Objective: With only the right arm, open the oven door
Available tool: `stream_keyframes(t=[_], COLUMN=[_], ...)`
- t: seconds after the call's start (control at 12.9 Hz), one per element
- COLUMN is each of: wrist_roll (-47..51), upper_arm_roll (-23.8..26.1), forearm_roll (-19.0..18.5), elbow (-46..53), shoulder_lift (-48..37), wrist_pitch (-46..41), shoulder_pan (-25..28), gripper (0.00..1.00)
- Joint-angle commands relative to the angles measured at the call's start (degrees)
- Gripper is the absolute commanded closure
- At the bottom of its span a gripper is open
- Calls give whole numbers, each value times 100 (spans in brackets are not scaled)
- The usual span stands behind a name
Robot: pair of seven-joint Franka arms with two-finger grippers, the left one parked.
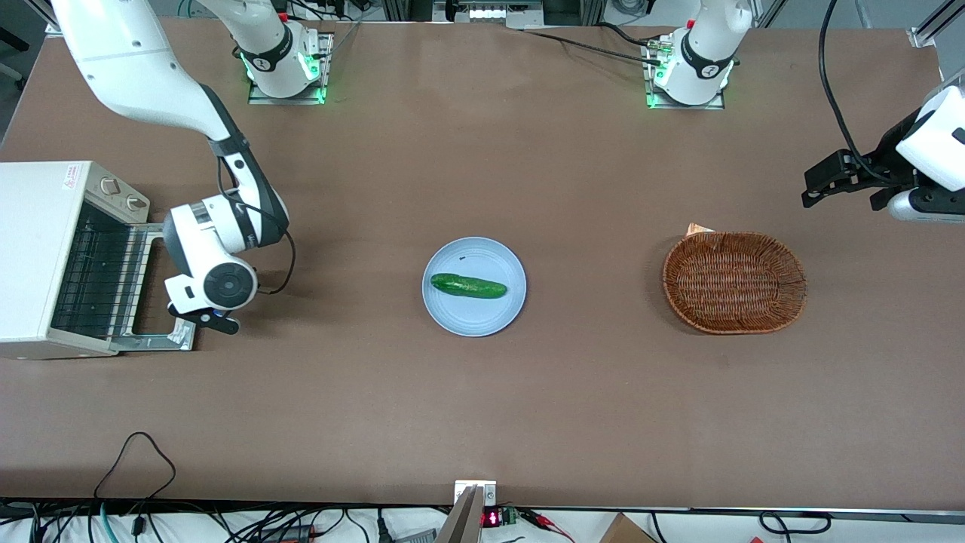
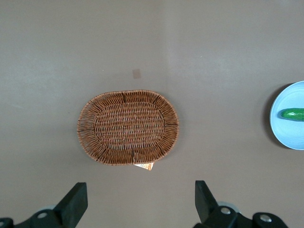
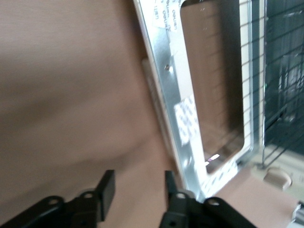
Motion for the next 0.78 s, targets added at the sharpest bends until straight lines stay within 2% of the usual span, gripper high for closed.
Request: stream_keyframes(t=[0.0, 0.08, 0.39, 0.54, 0.7], wrist_roll=[-993, -1302, -1550, -2076, -2612], upper_arm_roll=[-20, -20, -38, -55, -178], forearm_roll=[990, 1236, 2265, 2442, 2810], elbow=[229, 466, 1513, 1663, 1681], shoulder_lift=[-707, -795, -1103, -1323, -1639], wrist_pitch=[-692, -1035, -2196, -2478, -2593], shoulder_pan=[-108, -187, -450, -617, -828], gripper=[0, 0, 0, 0, 0])
